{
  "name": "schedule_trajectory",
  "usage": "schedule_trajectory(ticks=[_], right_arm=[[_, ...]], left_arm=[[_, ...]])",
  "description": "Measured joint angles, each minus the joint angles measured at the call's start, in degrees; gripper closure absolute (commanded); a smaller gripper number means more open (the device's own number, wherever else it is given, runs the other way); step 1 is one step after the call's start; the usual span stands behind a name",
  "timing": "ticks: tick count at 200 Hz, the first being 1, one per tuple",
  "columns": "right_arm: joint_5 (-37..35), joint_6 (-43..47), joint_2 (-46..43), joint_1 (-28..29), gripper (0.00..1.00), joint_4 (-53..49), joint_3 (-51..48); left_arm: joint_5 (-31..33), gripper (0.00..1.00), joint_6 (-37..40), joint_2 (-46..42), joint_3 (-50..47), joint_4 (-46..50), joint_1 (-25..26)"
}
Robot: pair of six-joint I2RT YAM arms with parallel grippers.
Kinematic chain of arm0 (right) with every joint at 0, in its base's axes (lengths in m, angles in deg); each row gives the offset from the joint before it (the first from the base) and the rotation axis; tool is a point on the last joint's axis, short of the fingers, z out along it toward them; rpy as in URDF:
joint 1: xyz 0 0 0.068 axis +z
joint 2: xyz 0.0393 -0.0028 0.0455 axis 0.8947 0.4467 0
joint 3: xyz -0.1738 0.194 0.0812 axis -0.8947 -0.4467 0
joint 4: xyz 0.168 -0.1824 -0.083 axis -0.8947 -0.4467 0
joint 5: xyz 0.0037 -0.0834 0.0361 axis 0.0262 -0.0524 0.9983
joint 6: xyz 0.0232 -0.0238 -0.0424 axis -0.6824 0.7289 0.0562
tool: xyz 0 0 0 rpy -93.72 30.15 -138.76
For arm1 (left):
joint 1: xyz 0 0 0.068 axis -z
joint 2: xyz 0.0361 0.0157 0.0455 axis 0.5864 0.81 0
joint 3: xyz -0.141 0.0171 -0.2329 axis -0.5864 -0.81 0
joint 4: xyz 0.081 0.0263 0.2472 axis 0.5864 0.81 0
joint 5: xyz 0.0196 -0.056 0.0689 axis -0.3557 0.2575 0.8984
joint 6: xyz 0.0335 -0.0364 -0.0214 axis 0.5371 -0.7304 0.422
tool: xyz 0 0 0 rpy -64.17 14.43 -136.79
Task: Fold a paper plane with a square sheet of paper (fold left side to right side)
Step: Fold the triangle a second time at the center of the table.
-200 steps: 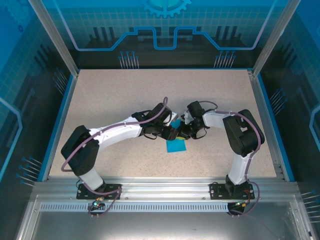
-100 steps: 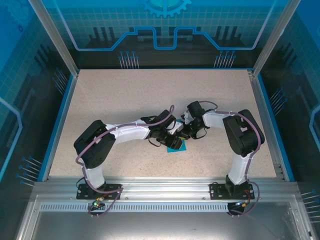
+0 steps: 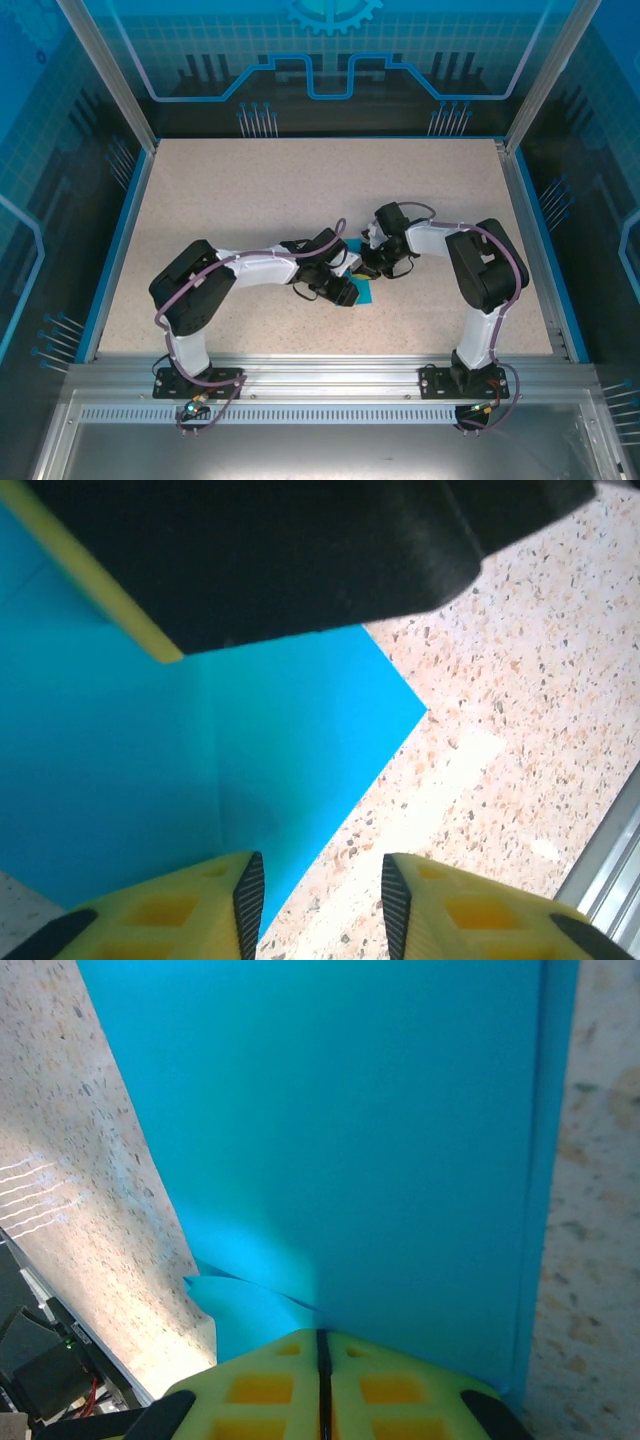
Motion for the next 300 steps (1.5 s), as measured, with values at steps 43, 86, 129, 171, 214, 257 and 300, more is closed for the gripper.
schedule_trajectory(ticks=[43, 86, 129, 171, 214, 257, 300], right_arm=[[0.04, 0.09, 0.00, 0.00, 0.91, -0.04, 0.00], [0.07, 0.09, 0.00, 0.00, 0.91, -0.04, 0.00], [0.09, 0.11, 0.00, 0.00, 0.91, -0.04, 0.00], [0.09, 0.15, 0.00, 0.00, 0.91, -0.07, 0.00], [0.09, 0.24, -0.02, 0.00, 0.91, -0.07, 0.00], [0.09, 0.24, -0.04, 0.00, 0.91, -0.07, 0.00], [0.24, 1.36, -0.68, 0.00, 1.00, 0.17, -0.37]], left_arm=[[0.20, 0.69, -1.11, -0.79, -2.84, -0.50, 0.11], [0.24, 0.73, -2.58, -4.85, -8.52, -2.01, 0.22], [0.24, 0.71, -4.55, -9.79, -12.68, 0.22, 0.26], [0.15, 0.68, -5.86, -12.00, -9.46, 0.57, -0.48], [-0.35, 0.68, -5.86, -7.02, -3.19, -1.16, -1.01], [-0.33, 0.71, -5.86, -0.50, -2.58, -1.51, -1.75], [-0.33, 0.78, -5.95, -0.07, -3.10, -2.10, -1.90]])
